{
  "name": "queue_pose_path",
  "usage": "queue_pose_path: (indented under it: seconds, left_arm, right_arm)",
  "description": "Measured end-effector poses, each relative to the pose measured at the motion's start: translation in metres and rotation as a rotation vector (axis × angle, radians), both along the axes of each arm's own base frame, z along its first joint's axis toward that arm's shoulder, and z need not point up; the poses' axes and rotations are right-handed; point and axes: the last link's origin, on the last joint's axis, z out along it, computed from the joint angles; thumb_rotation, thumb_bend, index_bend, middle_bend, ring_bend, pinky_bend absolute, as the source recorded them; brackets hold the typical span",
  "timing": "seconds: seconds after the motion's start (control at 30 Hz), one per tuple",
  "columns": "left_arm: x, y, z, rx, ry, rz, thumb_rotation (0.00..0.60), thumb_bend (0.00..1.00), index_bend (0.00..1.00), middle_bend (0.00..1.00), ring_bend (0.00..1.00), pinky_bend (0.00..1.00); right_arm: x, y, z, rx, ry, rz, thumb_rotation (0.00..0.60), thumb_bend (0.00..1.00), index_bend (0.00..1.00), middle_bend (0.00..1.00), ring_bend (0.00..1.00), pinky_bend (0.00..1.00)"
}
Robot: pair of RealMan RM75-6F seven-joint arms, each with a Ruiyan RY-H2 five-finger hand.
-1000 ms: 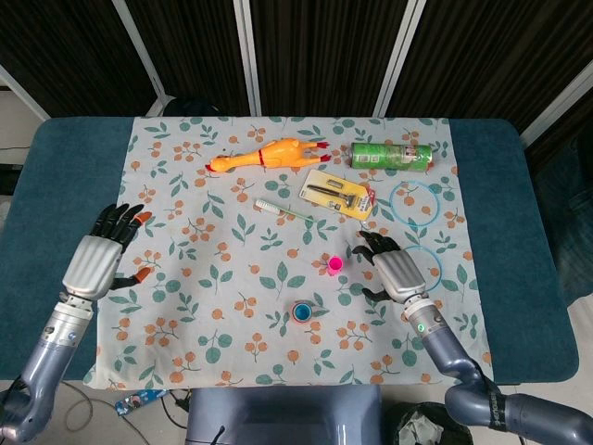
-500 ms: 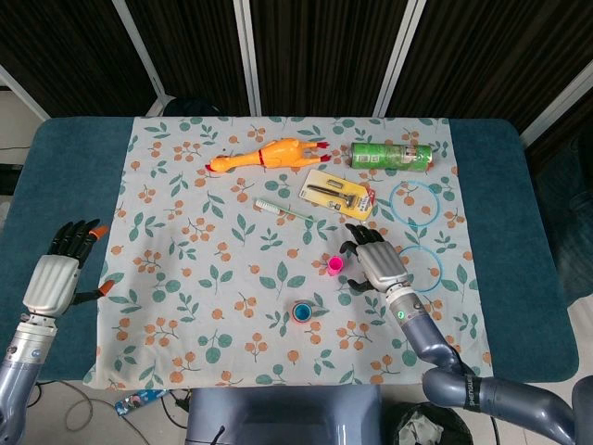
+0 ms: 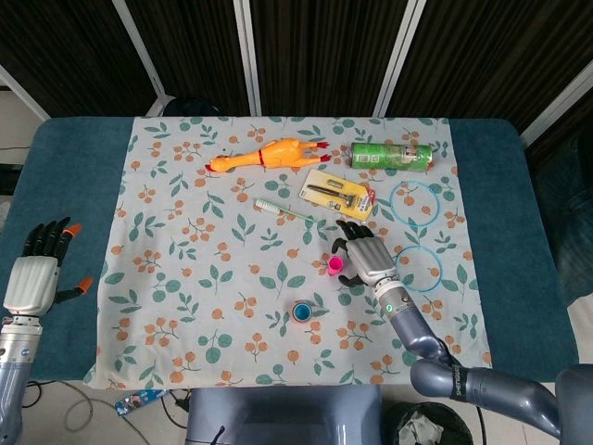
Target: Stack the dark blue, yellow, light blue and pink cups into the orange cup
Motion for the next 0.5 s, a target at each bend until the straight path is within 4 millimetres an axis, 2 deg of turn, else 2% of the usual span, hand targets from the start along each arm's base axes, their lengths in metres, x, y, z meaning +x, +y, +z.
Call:
queue_pose_path:
  seconds: [0.5]
  left_arm:
    - [0.0006,-0.0009,0.0038,-0.001,-0.001,0.042,0.600,0.17,0.12,0.01,0.00,0.00]
  right_arm:
    - [0.0064,-0.0073,-0.0089,0.005,0.004,-0.015,0.600,0.32,0.49,0.04,0.05,0.12]
